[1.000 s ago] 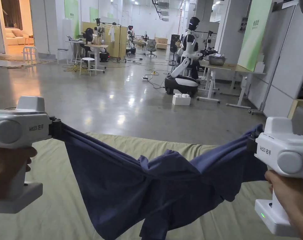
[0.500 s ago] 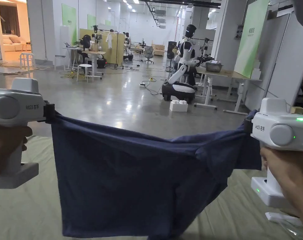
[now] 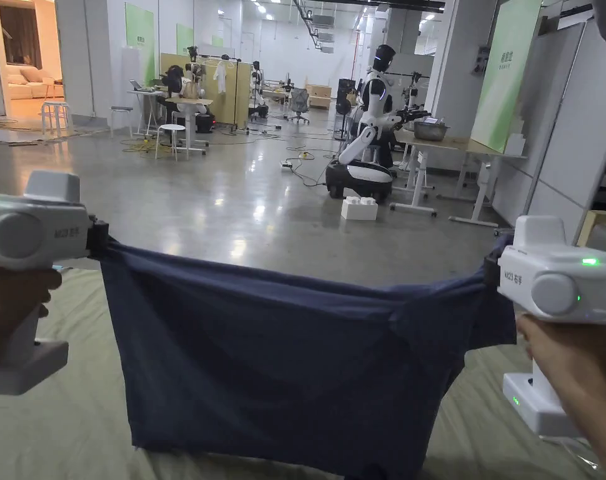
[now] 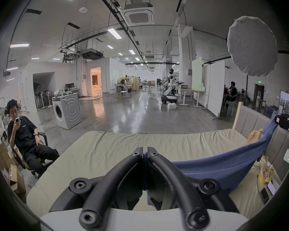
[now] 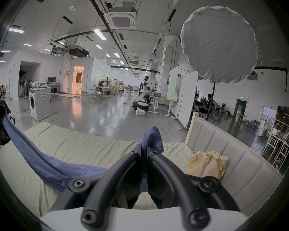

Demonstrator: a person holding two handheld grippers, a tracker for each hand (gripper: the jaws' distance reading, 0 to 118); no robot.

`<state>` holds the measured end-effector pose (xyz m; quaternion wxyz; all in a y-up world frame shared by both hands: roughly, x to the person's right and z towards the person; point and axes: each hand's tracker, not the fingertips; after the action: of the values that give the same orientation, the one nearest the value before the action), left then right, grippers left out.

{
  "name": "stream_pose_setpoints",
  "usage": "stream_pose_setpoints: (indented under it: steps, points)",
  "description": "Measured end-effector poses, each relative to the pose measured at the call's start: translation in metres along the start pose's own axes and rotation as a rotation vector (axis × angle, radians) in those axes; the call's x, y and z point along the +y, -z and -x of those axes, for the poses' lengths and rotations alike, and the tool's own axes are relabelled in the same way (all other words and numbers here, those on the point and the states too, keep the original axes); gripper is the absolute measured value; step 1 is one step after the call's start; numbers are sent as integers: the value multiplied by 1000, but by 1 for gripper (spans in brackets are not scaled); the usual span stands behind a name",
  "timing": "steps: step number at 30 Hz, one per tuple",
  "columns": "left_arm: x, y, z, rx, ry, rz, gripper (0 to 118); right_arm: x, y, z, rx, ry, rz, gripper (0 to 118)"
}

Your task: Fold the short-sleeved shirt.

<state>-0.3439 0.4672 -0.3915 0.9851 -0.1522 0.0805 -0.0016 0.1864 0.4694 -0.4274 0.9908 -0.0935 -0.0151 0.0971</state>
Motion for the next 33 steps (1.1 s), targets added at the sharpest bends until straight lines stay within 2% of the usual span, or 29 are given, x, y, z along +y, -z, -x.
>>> stream_pose_setpoints:
  steps: [6,10,14,24,28,32,33]
  points:
    - [-59,-22,4,-18,3,45,3,-54,-26,-1,6,-12,40,5]
    - [-101,-53,11,-59,-43,61,3,-86,-55,-4,29,4,75,5]
    - [-136,-92,13,-59,-23,49,3,-114,-89,-7,42,23,95,5]
    - [-166,-170,32,-73,-86,39,3,-139,-180,-7,56,7,101,5]
    - [-185,-188,32,-89,-96,101,3,-154,-206,-3,77,-7,132,5]
    - [-217,-196,25,-109,-62,202,3,-188,-220,2,94,33,232,5]
    - [-226,-196,23,-105,-60,214,3,-198,-220,4,95,21,242,5]
